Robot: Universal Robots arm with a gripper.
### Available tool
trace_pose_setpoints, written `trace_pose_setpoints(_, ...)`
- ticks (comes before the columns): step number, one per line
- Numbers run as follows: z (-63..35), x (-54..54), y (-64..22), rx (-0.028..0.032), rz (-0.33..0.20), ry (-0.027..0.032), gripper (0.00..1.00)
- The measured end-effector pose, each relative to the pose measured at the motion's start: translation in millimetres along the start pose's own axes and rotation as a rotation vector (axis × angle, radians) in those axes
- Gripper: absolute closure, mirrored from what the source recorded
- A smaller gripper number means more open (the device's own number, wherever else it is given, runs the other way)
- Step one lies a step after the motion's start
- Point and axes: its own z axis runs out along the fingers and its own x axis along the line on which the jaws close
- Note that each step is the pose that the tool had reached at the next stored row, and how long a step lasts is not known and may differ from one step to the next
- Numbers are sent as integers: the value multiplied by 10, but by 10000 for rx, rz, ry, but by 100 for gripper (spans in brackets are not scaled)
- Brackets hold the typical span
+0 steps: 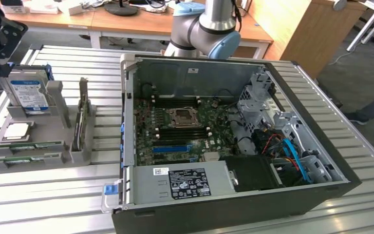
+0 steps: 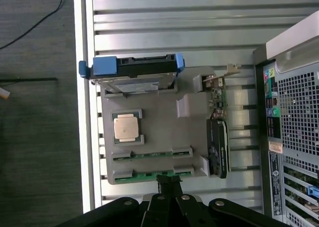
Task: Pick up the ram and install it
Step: 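Reach for the ram, then pick up the ram and move it above insertion slot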
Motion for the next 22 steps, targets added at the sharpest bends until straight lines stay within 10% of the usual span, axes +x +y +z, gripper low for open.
trace_pose_setpoints(22, -1, -1, -25, -8, -408, 19, 89)
